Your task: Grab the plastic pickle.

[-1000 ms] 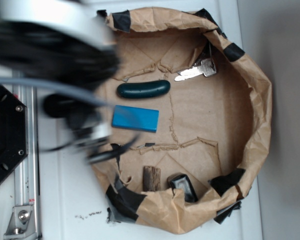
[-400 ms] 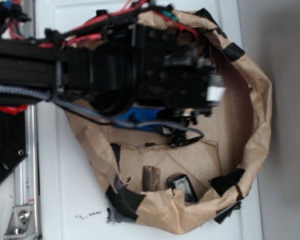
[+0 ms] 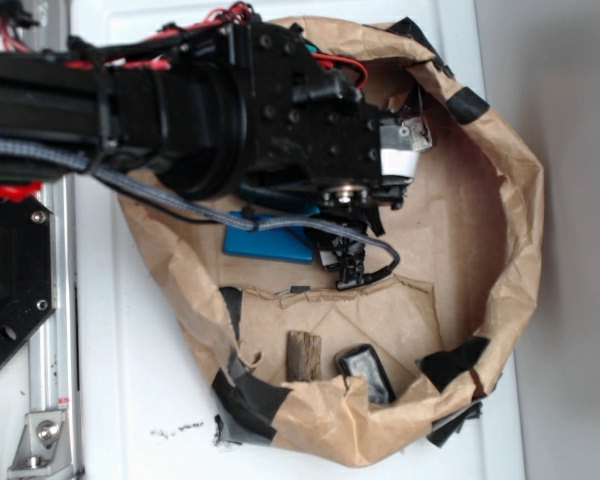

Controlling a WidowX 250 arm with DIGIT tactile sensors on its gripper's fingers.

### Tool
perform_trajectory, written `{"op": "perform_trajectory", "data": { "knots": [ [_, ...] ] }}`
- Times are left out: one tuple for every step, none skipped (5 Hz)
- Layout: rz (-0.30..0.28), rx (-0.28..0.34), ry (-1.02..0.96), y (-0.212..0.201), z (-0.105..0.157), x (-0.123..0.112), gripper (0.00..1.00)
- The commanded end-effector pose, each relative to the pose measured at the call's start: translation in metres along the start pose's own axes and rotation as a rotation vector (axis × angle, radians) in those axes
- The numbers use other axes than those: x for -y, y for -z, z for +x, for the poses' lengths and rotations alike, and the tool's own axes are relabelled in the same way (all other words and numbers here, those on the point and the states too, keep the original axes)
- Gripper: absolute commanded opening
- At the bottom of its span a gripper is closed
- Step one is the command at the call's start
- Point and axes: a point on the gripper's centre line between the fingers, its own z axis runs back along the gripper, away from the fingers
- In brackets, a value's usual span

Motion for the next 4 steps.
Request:
{"op": "perform_trajectory", "data": {
  "knots": [
    [0.006, -0.025, 0.03, 0.006, -0.011, -0.015, 0.0],
    [-0.013, -0.01, 0.042, -0.003, -0.014, -0.018, 0.0],
    [-0.059, 0.036, 0.01, -0.025, -0.012, -0.024, 0.0],
    [-0.093, 0.148, -0.03, -0.063, -0.011, -0.033, 1.0]
  ]
}}
